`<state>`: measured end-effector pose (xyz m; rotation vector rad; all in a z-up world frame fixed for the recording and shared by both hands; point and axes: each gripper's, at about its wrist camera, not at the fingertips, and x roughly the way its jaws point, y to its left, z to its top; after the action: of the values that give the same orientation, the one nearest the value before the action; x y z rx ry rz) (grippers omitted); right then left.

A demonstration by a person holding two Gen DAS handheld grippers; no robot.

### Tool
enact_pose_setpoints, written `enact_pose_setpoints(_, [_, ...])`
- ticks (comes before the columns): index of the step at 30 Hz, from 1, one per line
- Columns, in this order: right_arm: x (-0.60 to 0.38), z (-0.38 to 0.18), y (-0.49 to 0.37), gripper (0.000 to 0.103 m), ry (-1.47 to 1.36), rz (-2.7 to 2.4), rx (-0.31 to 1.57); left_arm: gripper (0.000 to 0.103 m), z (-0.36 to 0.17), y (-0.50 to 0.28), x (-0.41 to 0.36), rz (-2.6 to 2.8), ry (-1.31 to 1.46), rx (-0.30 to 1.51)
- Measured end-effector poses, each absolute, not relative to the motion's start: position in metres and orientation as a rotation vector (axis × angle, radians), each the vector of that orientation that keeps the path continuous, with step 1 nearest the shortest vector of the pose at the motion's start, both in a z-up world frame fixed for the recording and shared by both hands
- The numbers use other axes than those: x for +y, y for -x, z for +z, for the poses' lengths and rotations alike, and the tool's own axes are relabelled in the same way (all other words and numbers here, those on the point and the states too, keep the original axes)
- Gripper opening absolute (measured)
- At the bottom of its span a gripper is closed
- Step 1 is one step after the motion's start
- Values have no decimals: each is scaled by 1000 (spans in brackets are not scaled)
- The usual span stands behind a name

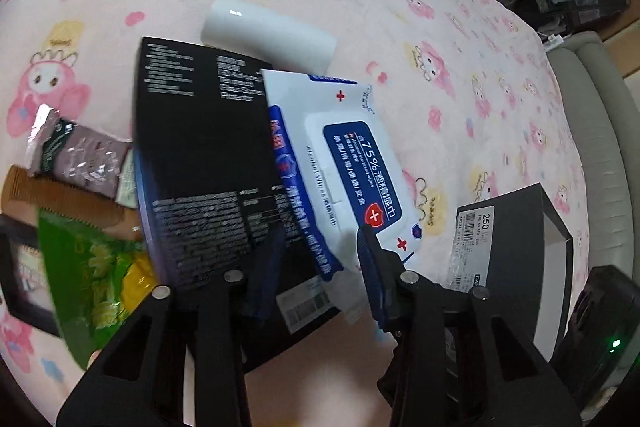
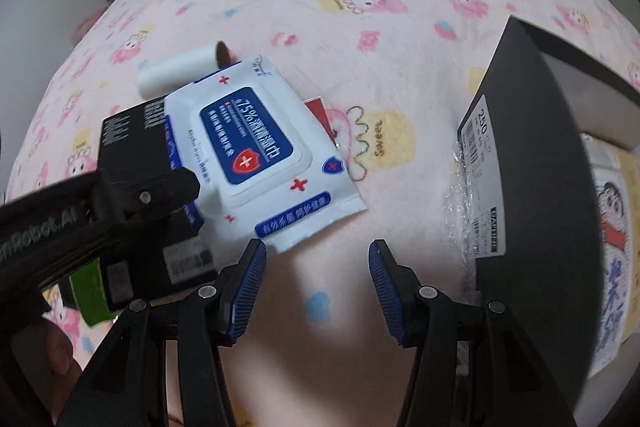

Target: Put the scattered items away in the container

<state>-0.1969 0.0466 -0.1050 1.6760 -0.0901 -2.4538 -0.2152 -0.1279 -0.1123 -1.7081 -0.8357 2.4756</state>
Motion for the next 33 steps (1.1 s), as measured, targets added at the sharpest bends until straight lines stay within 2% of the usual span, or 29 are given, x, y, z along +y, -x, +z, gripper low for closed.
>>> enact_pose_setpoints(2, [48, -106, 199, 50, -1677, -2458, -107, 16, -117, 218, -124, 2458, 1730, -821])
enact_pose_setpoints(14, [67, -97, 173, 50, -1662, -2424, -84, 7, -104, 178, -120, 2494, 1712, -775])
enact_pose_setpoints(23, [71, -89, 129, 50, -1639, -2411, -14, 5, -101, 128, -113, 2493, 1741, -765])
enact_pose_setpoints(24, [72, -90, 126, 50, -1643, -2407, -19, 7, -101, 128, -114, 2494, 1742, -782])
enact_pose_setpoints(26, [73, -94, 121, 50, -1654, -2386, -37, 17, -100, 129, -118, 2496, 1744, -813])
enact_pose_setpoints(28, [68, -98, 122, 50, -1666, -2355, -48, 21, -97, 128, -121, 2533, 1737, -818])
enact_pose_setpoints(33, [66, -103, 115, 50, -1679, -2334, 6, 21, -84, 131, -120, 2741, 1680, -690])
